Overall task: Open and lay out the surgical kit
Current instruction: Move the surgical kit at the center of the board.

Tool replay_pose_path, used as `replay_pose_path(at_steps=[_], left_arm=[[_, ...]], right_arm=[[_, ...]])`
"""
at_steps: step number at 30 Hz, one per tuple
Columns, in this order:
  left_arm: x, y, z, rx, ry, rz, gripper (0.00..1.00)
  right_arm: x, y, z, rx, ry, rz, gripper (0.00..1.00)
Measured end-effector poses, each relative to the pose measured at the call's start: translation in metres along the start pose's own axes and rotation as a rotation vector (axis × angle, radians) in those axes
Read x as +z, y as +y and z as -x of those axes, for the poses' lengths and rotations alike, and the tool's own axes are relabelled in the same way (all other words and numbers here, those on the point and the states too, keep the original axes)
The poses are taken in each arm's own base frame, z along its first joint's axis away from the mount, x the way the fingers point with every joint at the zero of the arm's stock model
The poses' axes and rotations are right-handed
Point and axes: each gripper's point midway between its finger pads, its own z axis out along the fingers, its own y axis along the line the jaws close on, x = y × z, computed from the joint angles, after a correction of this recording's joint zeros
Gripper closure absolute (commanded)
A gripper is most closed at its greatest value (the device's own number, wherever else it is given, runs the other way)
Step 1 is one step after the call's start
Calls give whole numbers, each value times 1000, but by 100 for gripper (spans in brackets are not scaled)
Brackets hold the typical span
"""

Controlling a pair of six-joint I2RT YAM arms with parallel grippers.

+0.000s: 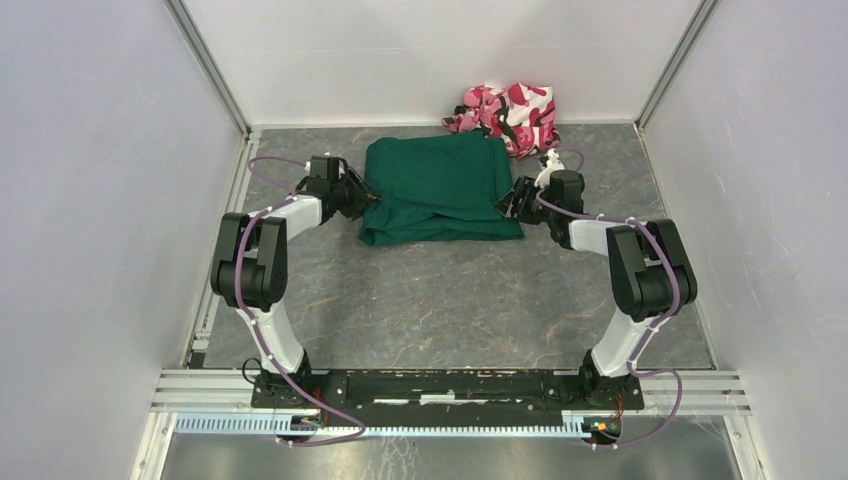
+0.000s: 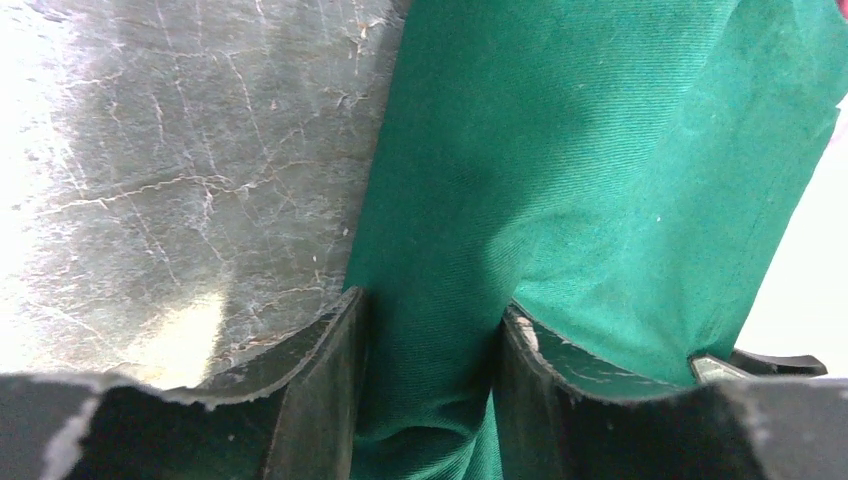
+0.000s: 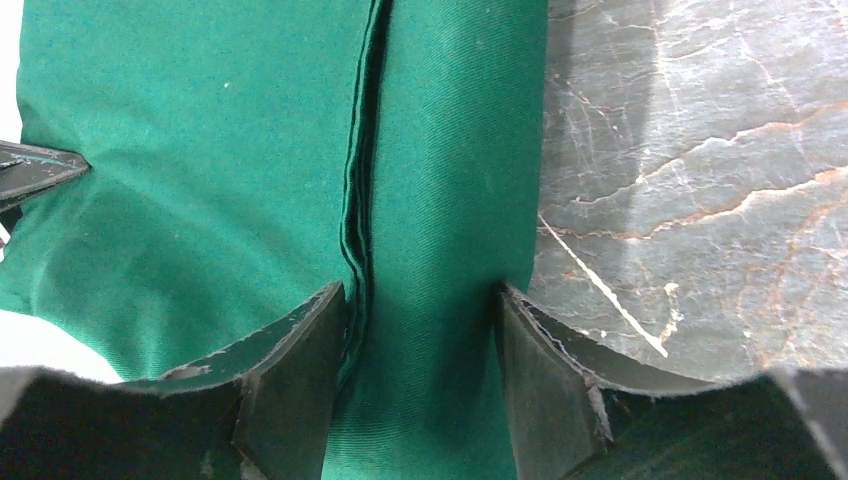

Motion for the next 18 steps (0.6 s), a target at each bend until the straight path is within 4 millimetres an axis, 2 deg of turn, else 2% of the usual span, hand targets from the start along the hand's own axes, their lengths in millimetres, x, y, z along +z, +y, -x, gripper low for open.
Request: replay_pose_path(at_steps=[5, 8, 9, 13, 15, 18], left_arm=[[-2, 8, 2, -1, 2, 54, 20], [-7, 14, 8, 13, -6, 103, 1], [-10, 15, 11, 22, -13, 122, 1], [-41, 10, 30, 75, -80, 166, 0], [-65, -2, 44, 106, -147, 159, 0], [-91, -24, 53, 182, -222, 132, 0]], right_arm=[[3, 7, 1, -19, 32, 2, 22], [0, 7, 2, -60, 61, -20, 12], [-4, 7, 3, -79, 69, -32, 10], [-36, 5, 18, -175, 57, -107, 9], [-62, 2, 29, -227, 8, -153, 10], [-99, -2, 23, -268, -45, -193, 13]])
